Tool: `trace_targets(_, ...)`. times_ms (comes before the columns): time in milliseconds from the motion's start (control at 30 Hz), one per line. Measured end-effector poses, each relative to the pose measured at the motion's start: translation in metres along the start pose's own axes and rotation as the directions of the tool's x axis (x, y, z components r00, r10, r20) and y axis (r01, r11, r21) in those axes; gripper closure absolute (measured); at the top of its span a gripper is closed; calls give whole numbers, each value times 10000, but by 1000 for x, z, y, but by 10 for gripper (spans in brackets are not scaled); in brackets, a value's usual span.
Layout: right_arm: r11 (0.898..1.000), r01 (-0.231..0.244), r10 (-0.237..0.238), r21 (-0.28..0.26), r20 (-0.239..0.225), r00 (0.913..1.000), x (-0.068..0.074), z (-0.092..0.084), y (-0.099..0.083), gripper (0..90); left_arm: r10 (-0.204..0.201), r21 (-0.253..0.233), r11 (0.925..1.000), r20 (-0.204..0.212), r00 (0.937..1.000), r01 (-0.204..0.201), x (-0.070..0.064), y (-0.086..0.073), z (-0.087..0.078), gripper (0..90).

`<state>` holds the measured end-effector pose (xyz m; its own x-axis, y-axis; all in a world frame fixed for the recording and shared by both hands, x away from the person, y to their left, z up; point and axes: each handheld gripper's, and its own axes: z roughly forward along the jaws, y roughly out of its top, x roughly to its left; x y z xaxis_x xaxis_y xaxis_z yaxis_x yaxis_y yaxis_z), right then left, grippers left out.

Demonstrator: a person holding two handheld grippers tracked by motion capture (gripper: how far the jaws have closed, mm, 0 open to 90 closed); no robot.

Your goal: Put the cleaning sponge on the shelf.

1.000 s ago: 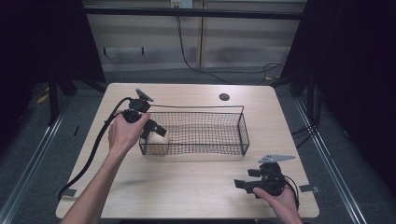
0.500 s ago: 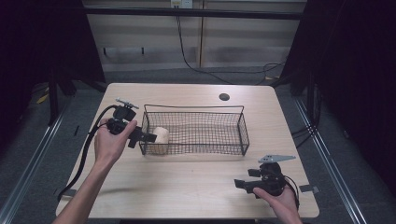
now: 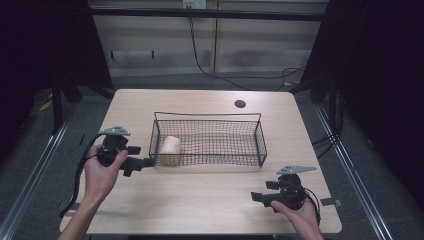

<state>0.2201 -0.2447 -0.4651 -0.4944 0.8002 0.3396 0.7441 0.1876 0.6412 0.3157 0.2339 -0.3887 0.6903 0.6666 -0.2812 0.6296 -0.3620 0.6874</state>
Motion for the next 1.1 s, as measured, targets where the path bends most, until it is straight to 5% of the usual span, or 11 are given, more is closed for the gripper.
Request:
trace_targets(467,9999,15,-14,-112,78,10000,0,0,0,201,-800,-131,9968,-879,9929,792,-2,-53,-22,198)
trace_targets(733,9996,0,4,-267,133,9999,1,0,-1,207,-1347,-342,9906,-623,9889,1328,-1,-86,-23,195)
trace_targets(833,9995,-60,65,-319,152,9999,1,0,-1,207,-996,-162,9950,-985,9901,985,-5,-95,-19,195)
trace_targets(967,9989,49,-37,-460,279,9996,2,0,-1,209,-965,-478,9945,-817,9920,929,-6,-105,-14,194)
trace_targets(1033,9987,276,-258,-421,409,9988,0,1,-1,214,-1464,-541,9877,63,9892,1465,-2,-111,-11,188)
trace_targets(1100,9988,260,-230,-407,730,9971,-4,2,-1,217,-1340,-326,9905,-96,9909,1336,-3,-111,-9,188)
